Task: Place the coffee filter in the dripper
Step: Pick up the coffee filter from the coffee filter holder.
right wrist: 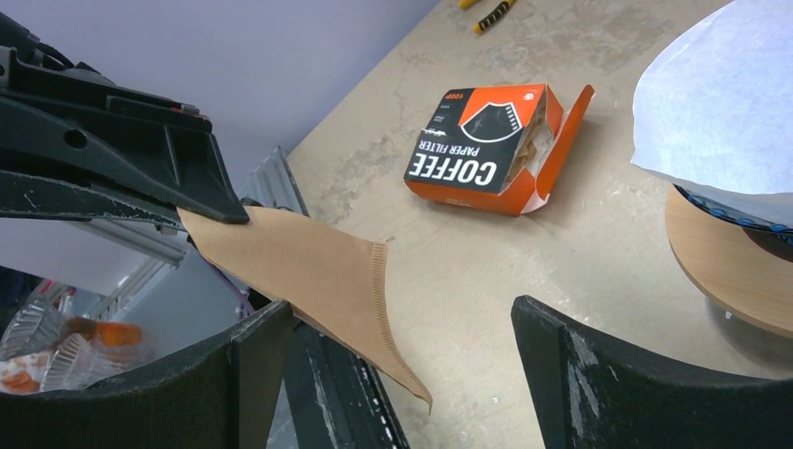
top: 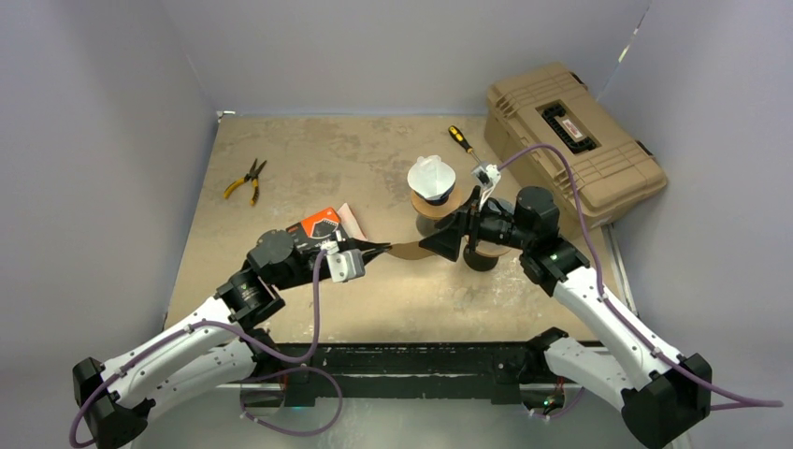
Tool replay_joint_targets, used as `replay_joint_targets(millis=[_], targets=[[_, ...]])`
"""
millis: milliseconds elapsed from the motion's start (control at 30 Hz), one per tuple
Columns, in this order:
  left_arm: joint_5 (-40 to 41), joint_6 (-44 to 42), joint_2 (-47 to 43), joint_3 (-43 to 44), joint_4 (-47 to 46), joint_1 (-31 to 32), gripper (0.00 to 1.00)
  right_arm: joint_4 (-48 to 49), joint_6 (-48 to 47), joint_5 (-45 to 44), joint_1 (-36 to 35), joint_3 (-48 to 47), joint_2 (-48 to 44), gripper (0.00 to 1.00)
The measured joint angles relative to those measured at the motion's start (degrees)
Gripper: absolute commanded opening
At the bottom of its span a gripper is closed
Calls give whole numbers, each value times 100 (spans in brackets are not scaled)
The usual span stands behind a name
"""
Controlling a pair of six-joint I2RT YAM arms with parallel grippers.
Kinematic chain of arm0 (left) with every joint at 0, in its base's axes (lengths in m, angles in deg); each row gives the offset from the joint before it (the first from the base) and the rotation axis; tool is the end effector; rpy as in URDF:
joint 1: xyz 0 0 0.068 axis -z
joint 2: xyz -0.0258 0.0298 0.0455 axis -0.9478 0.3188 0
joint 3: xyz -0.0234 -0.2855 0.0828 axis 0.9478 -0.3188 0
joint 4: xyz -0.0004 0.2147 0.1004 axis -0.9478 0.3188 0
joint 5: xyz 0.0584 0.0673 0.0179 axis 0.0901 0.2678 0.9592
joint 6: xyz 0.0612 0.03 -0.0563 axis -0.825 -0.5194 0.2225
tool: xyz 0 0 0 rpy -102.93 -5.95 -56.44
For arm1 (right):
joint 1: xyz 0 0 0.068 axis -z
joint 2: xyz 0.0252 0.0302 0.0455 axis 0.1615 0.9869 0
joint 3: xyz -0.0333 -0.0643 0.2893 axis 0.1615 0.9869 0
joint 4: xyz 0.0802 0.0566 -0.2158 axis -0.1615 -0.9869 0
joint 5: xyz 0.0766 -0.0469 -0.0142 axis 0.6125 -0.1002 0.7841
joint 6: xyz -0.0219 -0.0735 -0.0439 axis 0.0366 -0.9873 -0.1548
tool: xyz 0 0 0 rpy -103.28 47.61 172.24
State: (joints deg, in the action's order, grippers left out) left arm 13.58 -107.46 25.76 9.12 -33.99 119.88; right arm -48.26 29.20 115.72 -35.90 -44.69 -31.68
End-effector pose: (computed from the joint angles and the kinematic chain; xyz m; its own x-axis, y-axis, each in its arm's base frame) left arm 0.0915 -0.1523 0.3493 0.3627 0.0968 -0.9269 0.8846 0.2772 0.3751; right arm 0.1625 0.1380 0.3412 -0.5294 0.0967 -0.8428 -0.7568 0.3952 0.5207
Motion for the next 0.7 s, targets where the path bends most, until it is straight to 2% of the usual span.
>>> replay_joint_targets(millis=[700], targets=[[201, 120, 63, -2, -317, 0, 0, -35, -227, 372, 0, 26, 90, 90]])
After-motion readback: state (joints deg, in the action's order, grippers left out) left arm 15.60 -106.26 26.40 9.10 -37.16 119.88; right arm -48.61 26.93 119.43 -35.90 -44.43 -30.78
